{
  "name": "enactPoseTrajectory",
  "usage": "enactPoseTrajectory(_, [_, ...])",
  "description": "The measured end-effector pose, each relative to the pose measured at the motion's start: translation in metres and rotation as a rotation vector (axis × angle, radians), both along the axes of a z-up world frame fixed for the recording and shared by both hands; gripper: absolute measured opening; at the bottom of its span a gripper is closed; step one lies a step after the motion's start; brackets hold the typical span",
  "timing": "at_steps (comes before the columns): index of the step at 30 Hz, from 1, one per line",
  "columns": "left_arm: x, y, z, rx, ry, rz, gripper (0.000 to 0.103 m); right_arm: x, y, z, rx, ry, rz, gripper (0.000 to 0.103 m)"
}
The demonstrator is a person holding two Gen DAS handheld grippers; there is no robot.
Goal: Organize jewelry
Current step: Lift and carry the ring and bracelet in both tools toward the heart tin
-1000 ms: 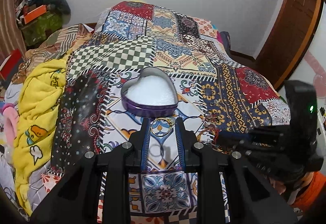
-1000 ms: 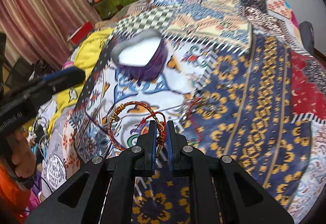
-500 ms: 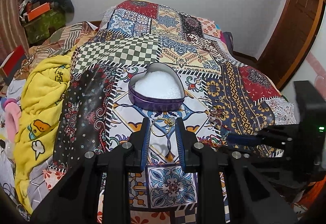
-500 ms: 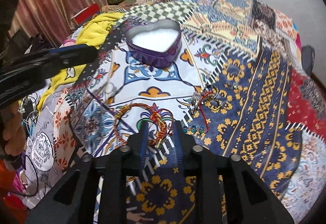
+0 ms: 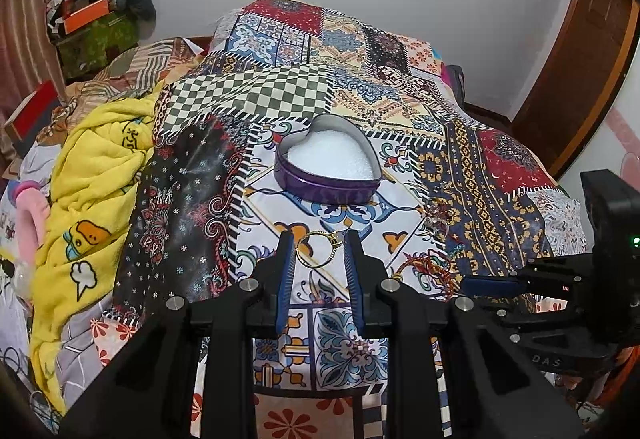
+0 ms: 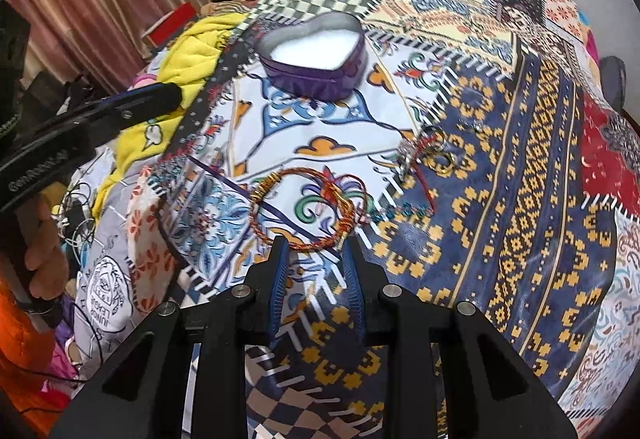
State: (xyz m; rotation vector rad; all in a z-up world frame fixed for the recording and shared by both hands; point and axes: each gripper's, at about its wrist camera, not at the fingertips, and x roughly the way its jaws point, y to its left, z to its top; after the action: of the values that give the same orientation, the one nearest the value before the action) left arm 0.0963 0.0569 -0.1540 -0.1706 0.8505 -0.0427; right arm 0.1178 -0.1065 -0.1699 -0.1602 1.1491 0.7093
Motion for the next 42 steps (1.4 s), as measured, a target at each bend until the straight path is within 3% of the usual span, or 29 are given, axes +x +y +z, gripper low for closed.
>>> enactPoseTrajectory(12, [-0.003,0.002,0.002,0.014,-0.01,0.009,0.023,0.021,0.001,-0.009,0.099,0.121,-0.072,0.025])
enactPoseTrajectory(19, [-0.002,0.006,0.0,0.014,-0.009,0.018,0.023,0.026,0.011,-0.006,0.102,0.099,-0.057,0.025])
enactPoseTrajectory(23, [0.001,0.008,-0.003,0.014,-0.004,0.026,0.023,0.033,0.018,-0.011,0.067,0.062,-0.069,0.034])
enactPoseTrajectory(31, [0.004,0.012,-0.009,0.03,0.008,0.036,0.023,0.042,0.029,-0.017,0.057,0.009,-0.052,0.034])
enactPoseTrajectory(33, [0.005,0.013,-0.011,0.034,0.014,0.039,0.023,0.04,0.032,-0.016,0.045,-0.019,-0.041,0.031])
enactPoseTrajectory(35, [0.005,0.014,-0.011,0.028,0.014,0.039,0.023,0.039,0.032,-0.015,0.05,-0.018,-0.028,0.011])
enactPoseTrajectory(42, [0.007,0.01,-0.005,0.043,-0.005,0.033,0.023,0.039,0.032,-0.006,0.067,-0.042,-0.04,0.008])
